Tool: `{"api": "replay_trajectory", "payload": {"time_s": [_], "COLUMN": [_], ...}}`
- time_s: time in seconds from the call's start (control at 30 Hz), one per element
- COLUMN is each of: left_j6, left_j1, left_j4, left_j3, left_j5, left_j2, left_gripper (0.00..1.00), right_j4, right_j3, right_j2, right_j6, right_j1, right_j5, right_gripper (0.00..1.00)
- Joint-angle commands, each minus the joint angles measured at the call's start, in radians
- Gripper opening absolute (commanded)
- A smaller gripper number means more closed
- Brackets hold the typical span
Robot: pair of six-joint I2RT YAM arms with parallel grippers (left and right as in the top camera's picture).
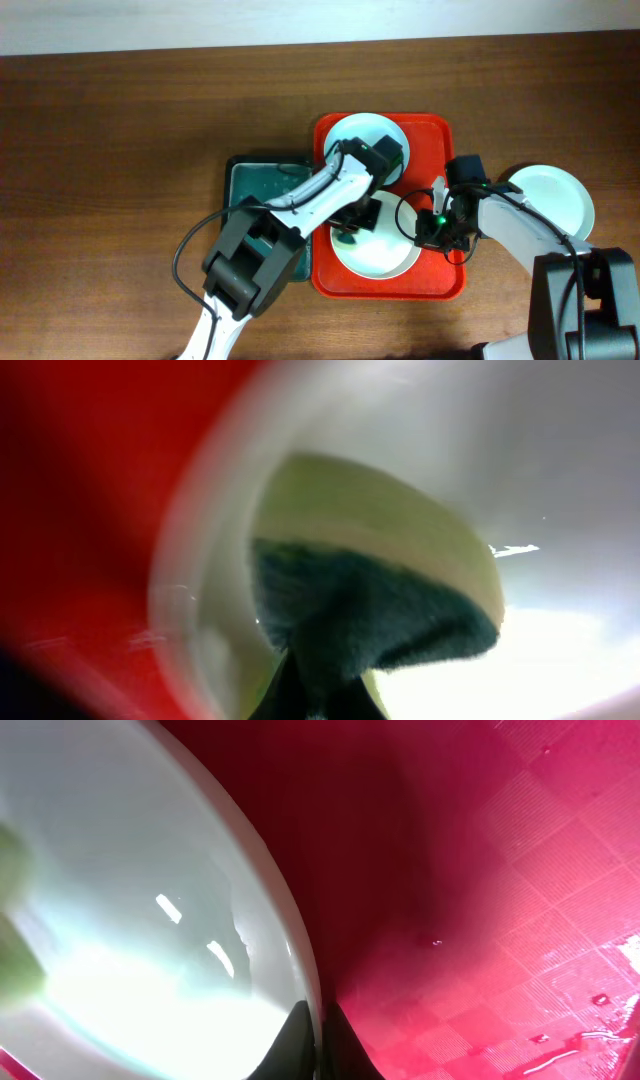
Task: Clean dirty plates on tray and stack at the side
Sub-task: 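Scrub the white plate with the sponge in the left gripper, then lift the white plate with the right gripper and tilt it over the black tray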
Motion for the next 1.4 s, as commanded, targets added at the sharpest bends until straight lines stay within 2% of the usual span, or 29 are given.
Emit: {"api": "replay_trajectory", "payload": {"time_s": [0.0,0.13,0.27,0.37,0.47,0.57,0.63,0.7,0.77,0.8,0.87,0.9,1.0,1.1,1.13,1.17,1.27,1.37], "left_j6": [-0.016,-0.017,-0.016,-0.016,-0.016,-0.016,-0.016,-0.016,-0.017,-0.017,-0.016,-0.016,-0.016,-0.016,-0.016,-0.013,0.022,0.022], "left_j1": [0.042,0.041,0.068,0.129,0.197,0.250,0.266,0.269,0.269,0.269,0.272,0.277,0.318,0.399,0.435,0.466,0.579,0.716], "left_j4": [-0.036,-0.138,-0.244,-0.310,-0.391,-0.311,-0.201,-0.024,0.056,0.067,0.055,0.047,0.021,0.002,-0.013,-0.025,-0.061,-0.143], "left_j3": [0.045,0.161,0.261,0.261,0.244,0.101,-0.047,-0.257,-0.346,-0.354,-0.334,-0.319,-0.272,-0.258,-0.258,-0.258,-0.258,-0.258], "left_j5": [-0.237,-0.174,-0.182,-0.267,-0.341,-0.340,-0.334,-0.270,-0.234,-0.226,-0.214,-0.197,-0.094,0.000,0.001,-0.002,-0.012,-0.082], "left_j2": [0.019,-0.019,-0.183,-0.316,-0.337,-0.337,-0.337,-0.337,-0.337,-0.337,-0.346,-0.354,-0.410,-0.528,-0.575,-0.610,-0.708,-0.774], "left_gripper": [0.00,0.00,0.00,0.00,0.00,0.00,0.00,0.00,0.02,0.11,0.56,0.63,0.68,0.82,0.92,0.98,1.00,0.99], "right_j4": [0.003,-0.002,-0.012,-0.022,-0.023,-0.023,-0.024,-0.031,-0.031,-0.031,-0.029,-0.026,-0.087,-0.206,-0.229,-0.247,-0.309,-0.291], "right_j3": [-0.018,-0.018,-0.018,-0.018,-0.018,-0.018,-0.018,-0.018,-0.018,-0.018,-0.018,-0.018,0.045,0.165,0.199,0.231,0.380,0.494], "right_j2": [0.019,0.018,0.018,0.018,0.018,0.018,0.018,0.018,0.018,0.018,0.018,0.018,-0.002,-0.100,-0.139,-0.171,-0.226,-0.224], "right_j6": [-0.010,-0.010,-0.010,-0.010,-0.010,-0.010,-0.010,-0.010,-0.010,-0.010,-0.011,-0.014,-0.049,-0.056,-0.056,-0.056,-0.055,0.039], "right_j1": [0.002,0.002,0.002,0.002,0.002,0.002,0.002,0.002,0.002,0.002,0.002,0.002,0.002,0.004,0.014,0.027,0.109,0.280], "right_j5": [0.057,0.055,0.053,0.053,0.053,0.053,0.053,0.053,0.053,0.053,0.054,0.054,0.054,0.056,0.059,0.058,0.090,0.195], "right_gripper": [0.04,0.04,0.04,0.04,0.04,0.04,0.04,0.04,0.04,0.04,0.04,0.04,0.04,0.04,0.04,0.04,0.04,0.04]}}
